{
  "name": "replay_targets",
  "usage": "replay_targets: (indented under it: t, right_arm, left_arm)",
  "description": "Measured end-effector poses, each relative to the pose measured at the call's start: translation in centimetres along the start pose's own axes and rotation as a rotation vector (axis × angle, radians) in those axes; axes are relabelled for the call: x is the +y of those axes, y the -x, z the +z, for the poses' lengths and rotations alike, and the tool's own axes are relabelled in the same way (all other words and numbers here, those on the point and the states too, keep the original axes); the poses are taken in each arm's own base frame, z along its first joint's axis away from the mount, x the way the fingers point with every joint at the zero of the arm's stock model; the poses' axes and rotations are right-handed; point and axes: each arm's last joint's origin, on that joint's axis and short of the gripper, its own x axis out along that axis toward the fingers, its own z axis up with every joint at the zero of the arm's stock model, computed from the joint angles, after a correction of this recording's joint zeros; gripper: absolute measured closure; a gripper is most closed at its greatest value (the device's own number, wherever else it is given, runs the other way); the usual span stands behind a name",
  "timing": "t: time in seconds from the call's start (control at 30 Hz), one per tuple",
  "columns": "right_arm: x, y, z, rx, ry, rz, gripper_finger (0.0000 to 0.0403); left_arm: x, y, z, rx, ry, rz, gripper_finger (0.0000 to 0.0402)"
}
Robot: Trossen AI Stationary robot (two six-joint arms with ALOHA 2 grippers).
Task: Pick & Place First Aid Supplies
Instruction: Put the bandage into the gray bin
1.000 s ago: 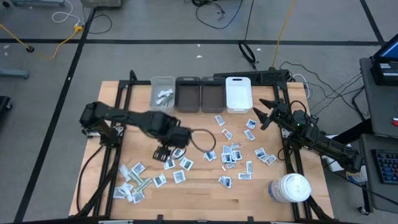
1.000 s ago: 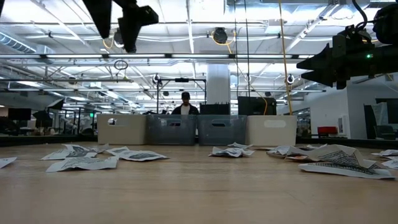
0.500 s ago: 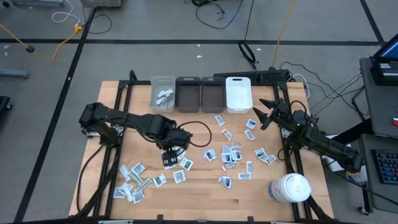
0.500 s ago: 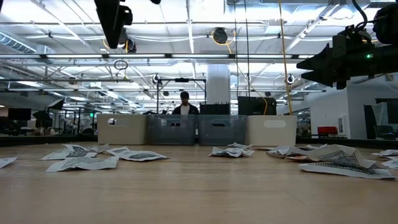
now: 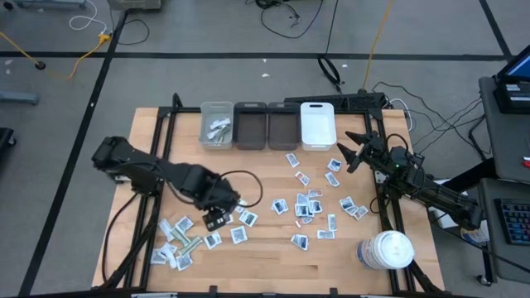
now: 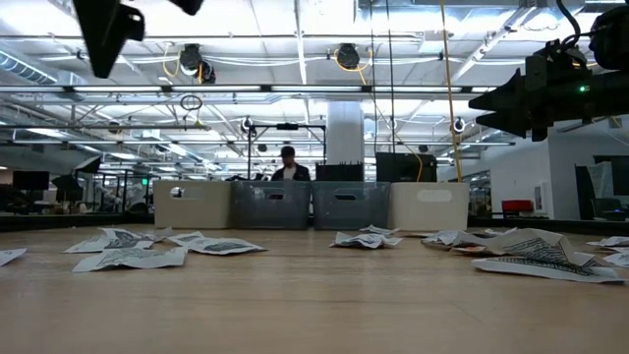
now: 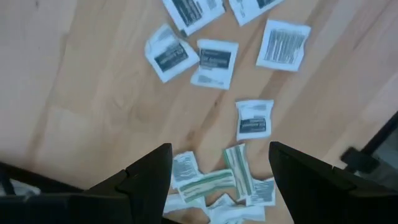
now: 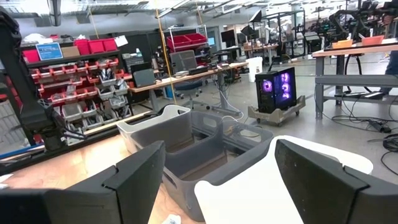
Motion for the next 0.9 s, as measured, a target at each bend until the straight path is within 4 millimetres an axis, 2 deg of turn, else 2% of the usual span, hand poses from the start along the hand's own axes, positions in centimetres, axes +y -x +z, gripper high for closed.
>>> replay_targets:
  t: [0.37,0.57,0.7,0.9]
  right_arm:
    - [0.0,0.0,0.0,0.0,0.0,0.0,0.0105]
    - [0.0,0.0,0.0,0.0,0.0,0.0,0.0105]
    - [0.0,0.0,0.0,0.0,0.0,0.0,0.0105]
    - [0.0,0.0,0.0,0.001,0.0,0.0,0.0105]
  left_arm:
    - [-0.8,-2.3,-6.3,0.019,0.075,-0.045,0.0128]
    - [-2.0,-3.0,-8.9,0.033,0.075,-0.036,0.0128]
    - [-2.3,-3.1,-9.8,0.01,0.083,-0.02,0.0128]
    - [-2.4,-3.4,-10.0,0.0,0.096,-0.009,0.0128]
